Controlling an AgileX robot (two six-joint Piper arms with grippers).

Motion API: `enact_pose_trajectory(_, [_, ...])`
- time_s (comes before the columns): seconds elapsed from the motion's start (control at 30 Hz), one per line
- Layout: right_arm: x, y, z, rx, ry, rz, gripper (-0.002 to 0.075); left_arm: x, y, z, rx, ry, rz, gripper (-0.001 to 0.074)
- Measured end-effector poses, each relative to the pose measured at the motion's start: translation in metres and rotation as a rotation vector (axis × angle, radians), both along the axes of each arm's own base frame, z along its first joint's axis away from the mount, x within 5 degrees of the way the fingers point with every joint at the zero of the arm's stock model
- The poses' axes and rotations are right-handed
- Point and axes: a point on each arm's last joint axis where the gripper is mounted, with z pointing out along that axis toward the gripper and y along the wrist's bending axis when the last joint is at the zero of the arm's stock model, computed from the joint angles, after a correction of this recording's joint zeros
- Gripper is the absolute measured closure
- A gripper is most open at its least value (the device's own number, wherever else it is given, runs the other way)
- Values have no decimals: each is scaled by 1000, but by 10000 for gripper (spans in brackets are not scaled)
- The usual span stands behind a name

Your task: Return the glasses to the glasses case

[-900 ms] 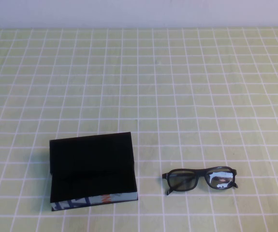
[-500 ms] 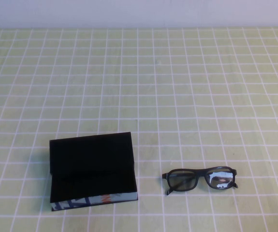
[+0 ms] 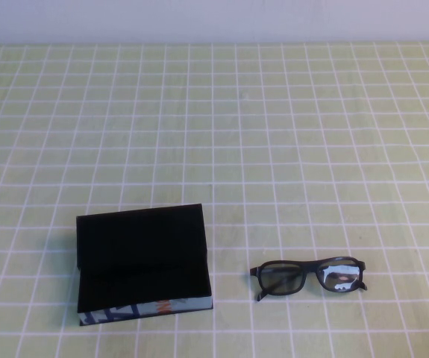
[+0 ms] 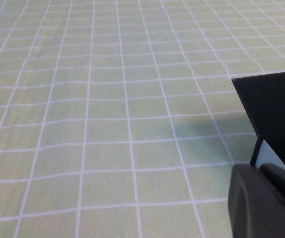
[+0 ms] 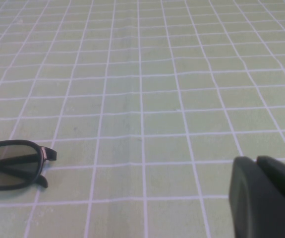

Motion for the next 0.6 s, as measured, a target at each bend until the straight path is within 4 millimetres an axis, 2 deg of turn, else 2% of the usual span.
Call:
enact_pose_trajectory(0.37, [0, 0, 0, 0, -2, 0, 743, 0, 0, 0, 4, -5, 0, 738])
enact_pose_trajectory(0.6, [2, 0, 10, 3, -118, -4, 743, 0, 0, 0, 5, -6, 0, 738])
